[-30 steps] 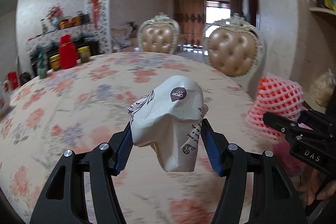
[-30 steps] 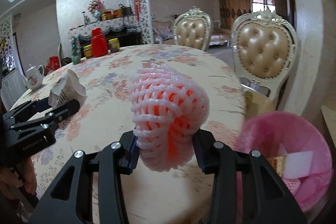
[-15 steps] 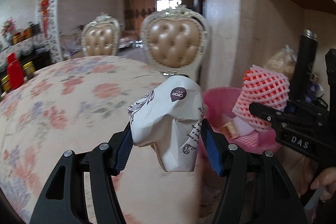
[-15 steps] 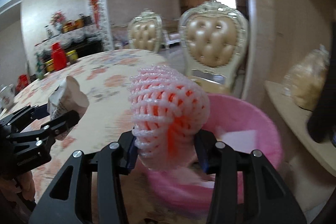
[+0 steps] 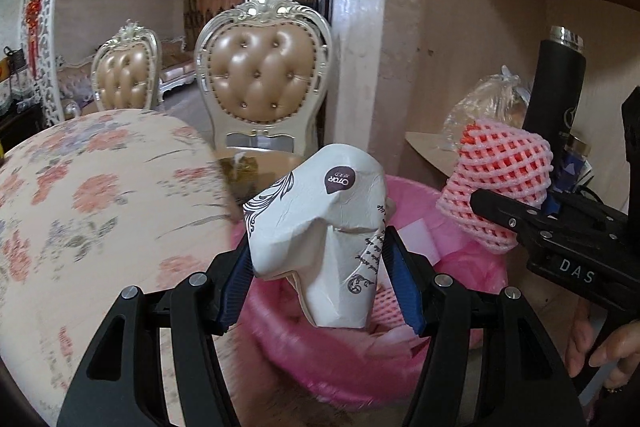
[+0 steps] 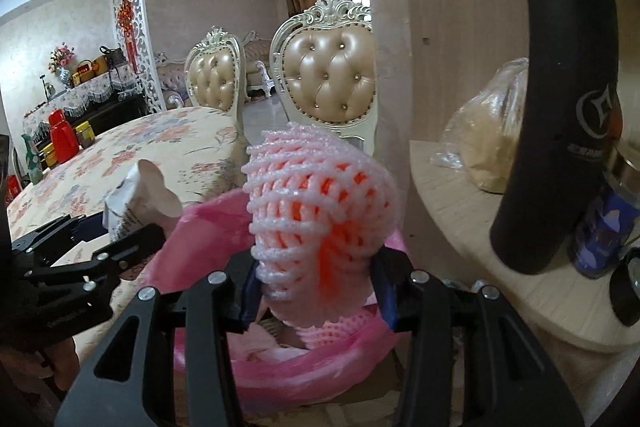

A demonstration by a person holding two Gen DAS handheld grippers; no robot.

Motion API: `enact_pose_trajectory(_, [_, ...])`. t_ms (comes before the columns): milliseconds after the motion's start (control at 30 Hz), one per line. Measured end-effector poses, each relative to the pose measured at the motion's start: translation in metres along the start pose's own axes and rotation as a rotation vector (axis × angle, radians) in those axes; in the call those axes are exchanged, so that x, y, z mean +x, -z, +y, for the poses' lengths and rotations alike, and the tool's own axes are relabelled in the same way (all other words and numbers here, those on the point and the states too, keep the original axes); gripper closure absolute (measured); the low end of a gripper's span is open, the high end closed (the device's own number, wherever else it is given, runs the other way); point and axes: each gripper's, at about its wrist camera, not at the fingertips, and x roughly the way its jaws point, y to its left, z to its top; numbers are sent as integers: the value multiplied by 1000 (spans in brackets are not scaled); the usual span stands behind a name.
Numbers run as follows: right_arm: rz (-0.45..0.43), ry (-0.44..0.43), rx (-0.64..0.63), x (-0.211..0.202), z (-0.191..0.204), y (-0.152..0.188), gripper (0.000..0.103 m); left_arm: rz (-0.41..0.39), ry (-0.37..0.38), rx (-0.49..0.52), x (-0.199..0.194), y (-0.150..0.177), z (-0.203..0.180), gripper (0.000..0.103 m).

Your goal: Collect trash

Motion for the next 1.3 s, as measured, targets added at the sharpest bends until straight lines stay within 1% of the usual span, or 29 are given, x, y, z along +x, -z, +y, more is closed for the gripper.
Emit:
enact_pose_trajectory(67, [-3,1,0,2,-1,-3,57,7,6,-3,9,-1,-4,44])
enact_pose_trajectory(133, [-4,0,0,6,-3,-6,56,21,30,-10,17,-1,-5,43])
enact_pose_trajectory(200, [-8,0,0,9,-4,-10,56,25,31,-11,24,-1,-6,43])
enact_pose_trajectory(233, [-9,-1,-1,10,-5,-11,55,22,31,-13,27,-1,-6,42])
enact_pose_trajectory(267, [-9,-3,-1,11,-5,-12,55,19,23,-15,30,-2,-5,38])
enact_pose_trajectory(300, [-10,-4,-1,12,-5,-14,55,12,8,-21,30,-2,-2,27])
enact_pose_trajectory(333, [-12,-7,-1,14,-4,-15,54,-3,-5,-35,29,-3,1,20])
enact_pose_trajectory(400, [-11,-19,3,21,-2,-19,51,-37,-15,-82,23,-4,13,18])
enact_pose_trajectory(500, [-2,-30,-6,33,4,-23,48,-52,-47,-113,16,-9,28,17])
enact_pose_trajectory(533, [6,-40,-14,39,9,-25,45,-61,-58,-117,11,-9,31,17])
enact_pose_trajectory(600, [12,-57,-22,47,15,-28,35,-86,-92,-118,0,-10,39,13])
enact_pose_trajectory(633, [13,-69,-23,52,19,-29,23,-98,-111,-117,-5,-10,42,13])
enact_pose_trajectory(667, [15,-71,-25,56,22,-31,17,-106,-126,-116,-11,-9,45,13])
enact_pose_trajectory(767, [13,-72,-36,60,31,-34,17,-116,-165,-126,-26,-6,57,12])
enact_pose_trajectory(867, [-7,-72,-34,49,35,-36,17,-127,-201,-135,-44,0,68,10])
enact_pose_trajectory(1033, [-52,-52,-43,13,42,-35,17,-140,-262,-114,-71,9,73,10])
enact_pose_trajectory(1100, [-65,-45,-46,0,43,-33,12,-157,-288,-101,-85,13,70,10])
enact_pose_trajectory(1167, [-77,-29,-53,-15,47,-30,8,-171,-292,-84,-95,15,67,9])
enact_pose_trajectory(1300, [-98,1,-68,-44,55,-22,5,-205,-304,-38,-121,15,58,8])
